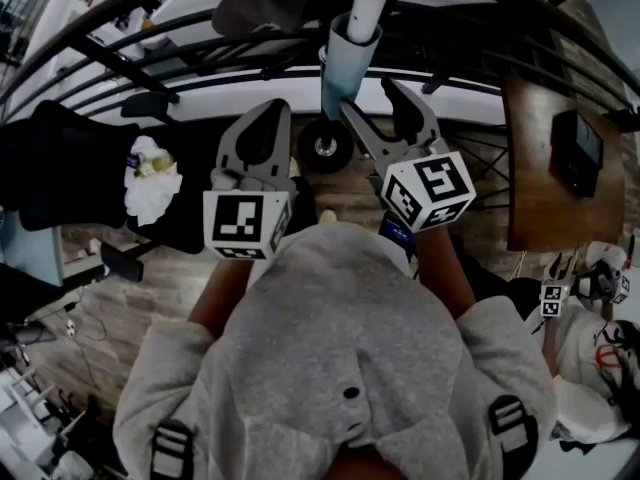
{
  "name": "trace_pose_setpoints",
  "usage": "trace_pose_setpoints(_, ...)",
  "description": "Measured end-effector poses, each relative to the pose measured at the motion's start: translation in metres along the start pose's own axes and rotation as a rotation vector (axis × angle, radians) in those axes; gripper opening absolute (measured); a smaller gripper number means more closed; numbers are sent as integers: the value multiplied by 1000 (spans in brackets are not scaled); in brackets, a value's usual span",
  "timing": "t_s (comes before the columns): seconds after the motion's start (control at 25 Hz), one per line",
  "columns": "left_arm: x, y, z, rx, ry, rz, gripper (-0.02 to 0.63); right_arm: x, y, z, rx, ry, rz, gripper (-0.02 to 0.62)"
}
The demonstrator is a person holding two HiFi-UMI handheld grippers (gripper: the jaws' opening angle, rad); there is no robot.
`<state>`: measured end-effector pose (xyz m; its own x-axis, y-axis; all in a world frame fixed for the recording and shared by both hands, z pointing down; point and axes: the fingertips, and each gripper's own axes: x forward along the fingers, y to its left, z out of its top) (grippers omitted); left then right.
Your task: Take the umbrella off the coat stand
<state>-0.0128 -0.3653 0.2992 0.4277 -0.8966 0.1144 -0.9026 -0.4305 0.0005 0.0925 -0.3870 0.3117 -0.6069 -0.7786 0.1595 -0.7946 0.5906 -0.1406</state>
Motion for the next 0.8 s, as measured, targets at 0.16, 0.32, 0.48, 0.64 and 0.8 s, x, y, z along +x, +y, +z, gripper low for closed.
trace_pose_setpoints(0.16, 13, 10, -3, -4, 12, 12, 14, 20, -10, -5, -6, 21, 12, 302)
trace_pose_setpoints(0.32, 19, 22, -7, -1, 19, 27, 14, 39, -13, -12, -13, 42, 22, 331)
trace_pose_setpoints(0.48, 25, 31, -11, -5, 26, 25, 14, 53, -16, -15, -26, 45, 15, 337)
trace_pose_setpoints(0.64, 31, 38, -12, -8, 23, 26, 14, 65, -20, -16, -37, 52, 13, 339)
trace_pose_setpoints(0.8, 36, 41, -9, -11, 23, 15, 14, 78, -22, -19, -45, 60, 22, 339)
